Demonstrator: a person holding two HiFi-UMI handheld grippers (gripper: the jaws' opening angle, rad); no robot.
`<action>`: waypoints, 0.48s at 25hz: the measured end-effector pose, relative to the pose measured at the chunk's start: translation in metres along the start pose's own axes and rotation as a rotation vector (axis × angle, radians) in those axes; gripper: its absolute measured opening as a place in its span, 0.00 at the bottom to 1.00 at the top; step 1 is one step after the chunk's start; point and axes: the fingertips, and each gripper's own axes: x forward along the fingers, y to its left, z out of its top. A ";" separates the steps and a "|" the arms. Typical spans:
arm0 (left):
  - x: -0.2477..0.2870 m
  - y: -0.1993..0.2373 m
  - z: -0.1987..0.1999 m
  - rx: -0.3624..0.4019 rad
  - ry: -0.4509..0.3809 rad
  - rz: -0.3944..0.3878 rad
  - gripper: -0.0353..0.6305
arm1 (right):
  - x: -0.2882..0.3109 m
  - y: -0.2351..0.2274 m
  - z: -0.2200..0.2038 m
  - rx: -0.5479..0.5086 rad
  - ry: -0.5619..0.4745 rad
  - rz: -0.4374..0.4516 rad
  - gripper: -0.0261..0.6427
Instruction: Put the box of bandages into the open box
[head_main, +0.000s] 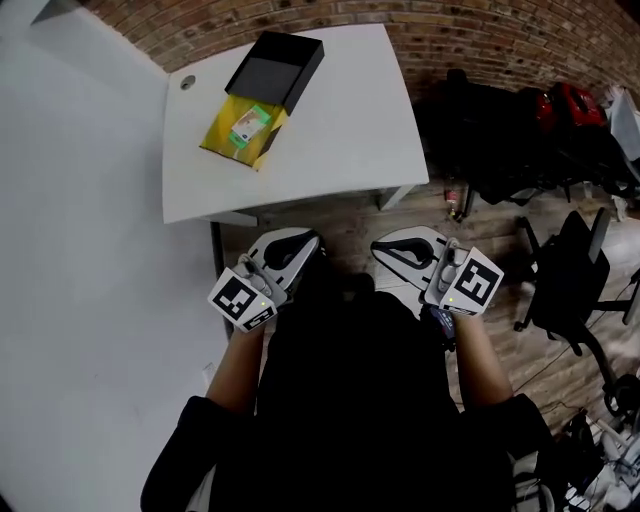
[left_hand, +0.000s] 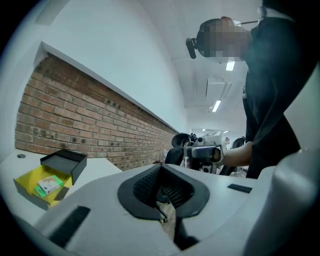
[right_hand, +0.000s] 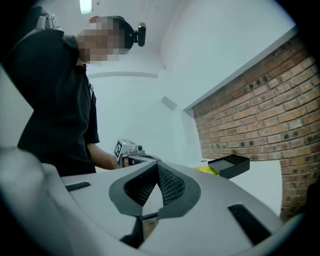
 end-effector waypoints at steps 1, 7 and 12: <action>-0.003 -0.006 -0.005 -0.006 0.009 0.007 0.08 | 0.001 0.003 0.002 -0.009 -0.015 0.007 0.05; -0.023 -0.029 -0.026 -0.030 0.029 0.067 0.08 | 0.007 0.017 0.005 -0.033 -0.090 0.036 0.05; -0.039 -0.031 -0.018 -0.034 0.015 0.104 0.08 | 0.007 0.020 0.006 0.022 -0.122 0.019 0.05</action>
